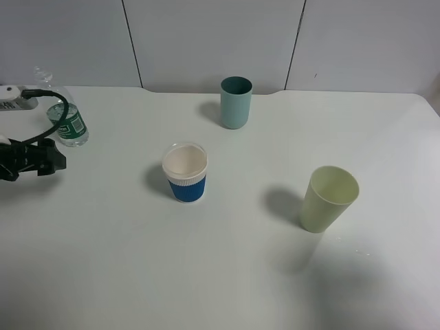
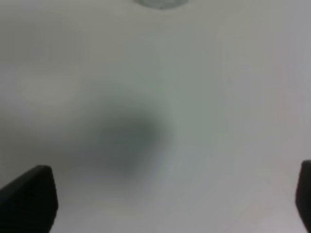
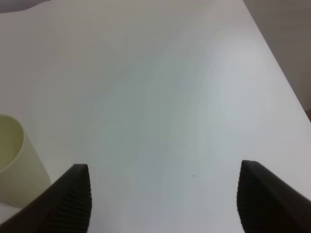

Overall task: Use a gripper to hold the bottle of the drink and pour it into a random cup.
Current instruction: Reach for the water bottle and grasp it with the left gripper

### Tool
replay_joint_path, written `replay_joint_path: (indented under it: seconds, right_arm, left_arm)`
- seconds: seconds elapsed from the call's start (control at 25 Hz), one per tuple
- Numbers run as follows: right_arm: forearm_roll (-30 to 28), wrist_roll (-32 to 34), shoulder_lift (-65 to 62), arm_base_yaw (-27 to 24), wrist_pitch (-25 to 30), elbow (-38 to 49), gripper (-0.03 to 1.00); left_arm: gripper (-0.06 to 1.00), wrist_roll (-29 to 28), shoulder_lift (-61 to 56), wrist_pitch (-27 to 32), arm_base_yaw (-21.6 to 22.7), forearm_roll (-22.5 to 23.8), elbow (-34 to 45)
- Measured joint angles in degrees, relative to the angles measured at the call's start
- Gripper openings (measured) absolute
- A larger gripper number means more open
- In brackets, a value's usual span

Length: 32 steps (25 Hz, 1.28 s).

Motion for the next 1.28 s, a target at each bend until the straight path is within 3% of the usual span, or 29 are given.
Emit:
replay_joint_path:
  seconds: [0.48,0.72,0.88,1.28]
  right_arm:
    - [0.0,0.0,0.0,0.0,0.0,0.0,0.63]
    - [0.0,0.0,0.0,0.0,0.0,0.0,0.63]
    - [0.0,0.0,0.0,0.0,0.0,0.0,0.63]
    - [0.0,0.0,0.0,0.0,0.0,0.0,0.63]
  left_arm:
    - [1.00,-2.4,11.5,-19.7,0.0,8.9,-0.1]
    - [1.00,-5.7,18.9,-35.7,0.0,16.1,-0.1]
    - [1.00,-8.7,23.0,-43.2,0.0,16.6,-0.1]
    - [1.00,-9.3,28.0,-47.1,1.4,15.6,-4.3]
